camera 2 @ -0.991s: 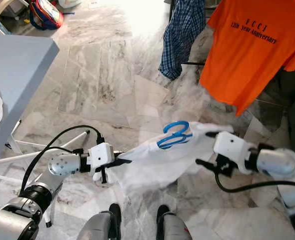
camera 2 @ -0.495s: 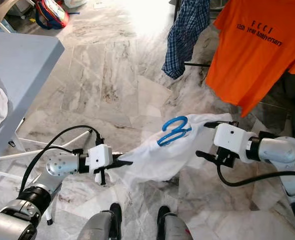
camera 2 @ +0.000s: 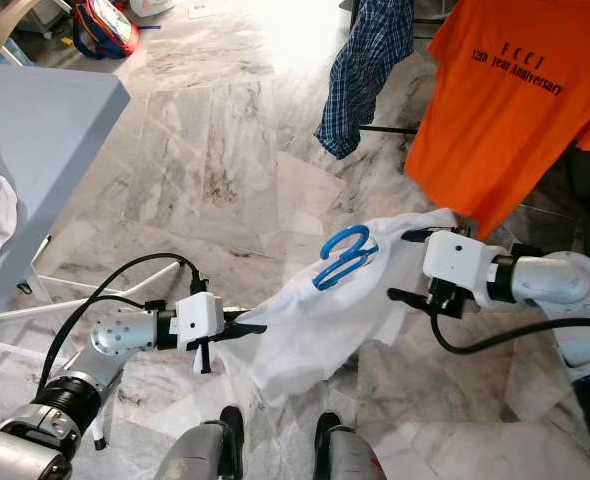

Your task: Hang hanger

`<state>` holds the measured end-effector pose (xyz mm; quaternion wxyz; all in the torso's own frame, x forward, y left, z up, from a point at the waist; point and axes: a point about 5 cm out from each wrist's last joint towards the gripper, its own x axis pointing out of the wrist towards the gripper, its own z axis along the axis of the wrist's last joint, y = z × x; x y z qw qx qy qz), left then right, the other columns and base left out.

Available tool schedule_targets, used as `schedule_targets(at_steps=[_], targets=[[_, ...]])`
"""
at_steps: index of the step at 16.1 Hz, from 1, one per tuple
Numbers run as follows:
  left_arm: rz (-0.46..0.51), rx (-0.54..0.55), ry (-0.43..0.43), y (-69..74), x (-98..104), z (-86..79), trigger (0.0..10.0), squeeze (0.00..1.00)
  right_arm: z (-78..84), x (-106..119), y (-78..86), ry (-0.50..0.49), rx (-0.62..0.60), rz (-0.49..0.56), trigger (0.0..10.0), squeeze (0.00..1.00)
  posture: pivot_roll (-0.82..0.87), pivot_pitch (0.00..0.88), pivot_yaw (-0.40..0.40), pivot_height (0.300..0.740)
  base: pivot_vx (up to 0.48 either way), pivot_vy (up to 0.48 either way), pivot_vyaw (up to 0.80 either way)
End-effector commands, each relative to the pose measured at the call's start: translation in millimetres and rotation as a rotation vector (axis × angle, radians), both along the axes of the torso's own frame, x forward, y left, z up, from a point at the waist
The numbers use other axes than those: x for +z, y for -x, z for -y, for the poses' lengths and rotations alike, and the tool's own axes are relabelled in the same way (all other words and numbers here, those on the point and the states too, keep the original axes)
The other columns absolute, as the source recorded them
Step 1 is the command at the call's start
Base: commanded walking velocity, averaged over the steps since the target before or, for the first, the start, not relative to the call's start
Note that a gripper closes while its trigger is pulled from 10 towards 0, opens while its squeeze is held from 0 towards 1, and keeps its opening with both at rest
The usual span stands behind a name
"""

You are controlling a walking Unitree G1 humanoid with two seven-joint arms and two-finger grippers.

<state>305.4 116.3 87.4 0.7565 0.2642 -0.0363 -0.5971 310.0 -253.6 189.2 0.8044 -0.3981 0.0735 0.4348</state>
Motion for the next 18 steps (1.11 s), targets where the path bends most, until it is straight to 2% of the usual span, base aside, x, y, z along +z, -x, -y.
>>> schedule_targets(at_steps=[1, 2, 4, 6, 7, 9, 10, 11, 12, 13, 14, 15, 16, 18], targets=[[0.007, -0.062, -0.042, 6.6, -5.5, 6.8, 0.0, 0.00, -7.4, 7.4, 1.4, -0.079, 0.029, -0.002, 10.0, 0.00, 0.00, 0.291, 0.073, 0.740, 0.000, 0.000, 0.00], [0.001, 0.010, -0.009, 1.1, -4.5, 5.8, 0.0, 0.00, -11.0, 1.0, 7.9, -0.150, 0.028, -0.059, 10.0, 0.00, 0.01, 0.291, 0.070, 0.740, 0.000, 0.000, 0.00], [0.021, 0.108, 0.019, -7.2, -1.0, 3.7, 0.0, 0.00, -13.3, -18.4, 23.6, -0.173, 0.028, -0.159, 10.0, 0.00, 0.00, 0.292, 0.068, 0.740, 0.000, 0.000, 0.00], [0.031, 0.178, 0.040, -14.0, 2.7, 1.5, 0.0, 0.00, -15.1, -34.0, 40.7, -0.173, 0.039, -0.257, 10.0, 0.00, -0.01, 0.293, 0.069, 0.740, 0.000, 0.000, 0.00], [0.040, 0.197, 0.038, -17.1, 4.8, 1.2, 0.0, 0.00, -12.7, -45.5, 56.5, -0.151, 0.050, -0.356, 10.0, 0.00, -0.01, 0.293, 0.070, 0.740, 0.000, 0.000, 0.00], [0.051, 0.190, 0.036, -18.9, 7.8, 2.5, 0.0, 0.00, -2.7, -50.6, 64.5, -0.100, 0.020, -0.395, 10.0, 0.00, -0.02, 0.293, 0.074, 0.740, 0.000, 0.000, 0.00], [0.055, 0.187, 0.034, -19.2, 8.6, 2.7, 0.0, 0.00, 0.3, -49.7, 64.6, -0.089, 0.009, -0.388, 10.0, 0.00, -0.02, 0.293, 0.074, 0.740, 0.000, 0.000, 0.00], [0.073, 0.175, 0.007, -21.2, 11.1, 1.3, 0.0, 0.00, 13.3, -35.7, 59.6, -0.044, -0.059, -0.309, 10.0, 0.00, -0.02, 0.292, 0.077, 0.740, 0.000, 0.000, 0.00], [0.077, 0.174, -0.011, -22.0, 11.5, -1.0, 0.0, 0.00, 17.2, -23.6, 54.7, -0.042, -0.083, -0.244, 10.0, 0.00, -0.02, 0.292, 0.077, 0.740, 0.000, 0.000, 0.00], [0.079, 0.173, -0.027, -22.6, 11.7, -4.0, 0.0, 0.00, 23.0, -3.2, 44.3, -0.057, -0.131, -0.118, 10.0, 0.00, -0.02, 0.291, 0.078, 0.740, 0.000, 0.000, 0.00], [0.078, 0.171, -0.034, -22.7, 11.6, -5.2, 0.0, 0.00, 25.7, 4.4, 40.2, -0.061, -0.152, -0.067, 10.0, 0.00, -0.02, 0.291, 0.078, 0.740, 0.000, 0.000, 0.00], [0.077, 0.155, -0.051, -21.5, 10.8, -7.2, 0.0, 0.00, 32.3, 17.3, 30.7, -0.044, -0.198, 0.056, 10.0, 0.00, -0.02, 0.291, 0.079, 0.740, 0.000, 0.000, 0.00], [0.074, 0.137, -0.049, -19.8, 10.4, -6.6, 0.0, 0.00, 32.9, 20.4, 27.3, -0.052, -0.209, 0.097, 10.0, 0.00, -0.02, 0.291, 0.078, 0.740, 0.000, 0.000, 0.00], [0.084, 0.089, -0.055, -16.3, 10.3, -3.5, 0.0, 0.00, 31.0, 14.8, 25.3, -0.049, -0.206, 0.095, 10.0, 0.00, -0.02, 0.291, 0.076, 0.740, 0.000, 0.000, 0.00]])
